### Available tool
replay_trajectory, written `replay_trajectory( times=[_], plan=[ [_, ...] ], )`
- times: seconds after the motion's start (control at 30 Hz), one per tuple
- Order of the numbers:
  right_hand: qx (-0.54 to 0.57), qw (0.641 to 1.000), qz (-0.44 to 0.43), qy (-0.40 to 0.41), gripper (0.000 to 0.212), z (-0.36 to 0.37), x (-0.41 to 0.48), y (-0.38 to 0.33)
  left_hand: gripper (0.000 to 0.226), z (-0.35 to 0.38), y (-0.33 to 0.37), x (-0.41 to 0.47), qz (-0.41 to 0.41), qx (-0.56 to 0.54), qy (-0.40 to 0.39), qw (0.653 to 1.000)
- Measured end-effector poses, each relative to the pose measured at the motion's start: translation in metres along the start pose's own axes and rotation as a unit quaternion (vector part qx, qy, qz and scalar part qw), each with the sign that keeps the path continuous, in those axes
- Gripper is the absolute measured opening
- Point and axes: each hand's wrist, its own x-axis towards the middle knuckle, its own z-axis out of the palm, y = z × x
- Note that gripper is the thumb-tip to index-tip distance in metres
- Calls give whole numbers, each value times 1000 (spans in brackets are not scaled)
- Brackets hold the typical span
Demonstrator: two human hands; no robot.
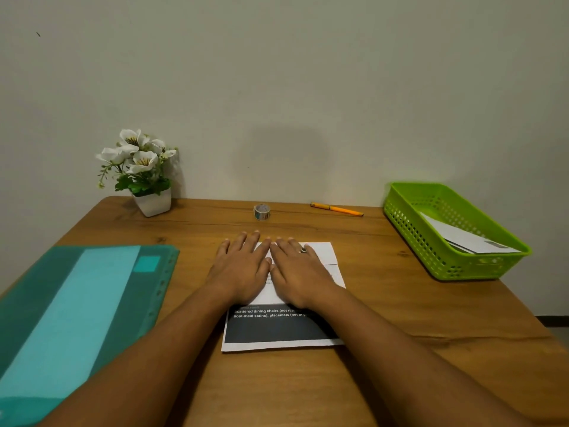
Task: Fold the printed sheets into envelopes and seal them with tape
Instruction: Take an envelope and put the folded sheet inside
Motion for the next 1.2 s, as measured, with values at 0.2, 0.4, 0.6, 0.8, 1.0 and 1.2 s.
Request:
replay_trajectory(
  times=[0.2, 0.4, 0.6, 0.8, 1.0, 1.2],
  plan=[
    [-3, 998, 53, -30, 81, 1, -12, 35, 66, 0, -1, 2, -9, 12, -25, 1000],
    [-11, 992, 127, -25, 88, -3, -28, 69, 84, -4, 1, 4, -86, 29, -53, 994],
    [-13, 992, 122, -14, 83, 1, -26, 71, 70, -3, 39, 16, -5, 54, -42, 998],
    [-11, 992, 122, -21, 82, 0, -26, 71, 69, 1, 20, 18, 38, 26, -53, 998],
    [-10, 993, 119, -24, 82, -2, -28, 70, 66, -6, -26, 11, -7, 32, -48, 998],
    [-32, 989, 138, -31, 80, -3, -17, 57, 64, -4, -24, 11, -11, 20, -30, 999]
  ],
)
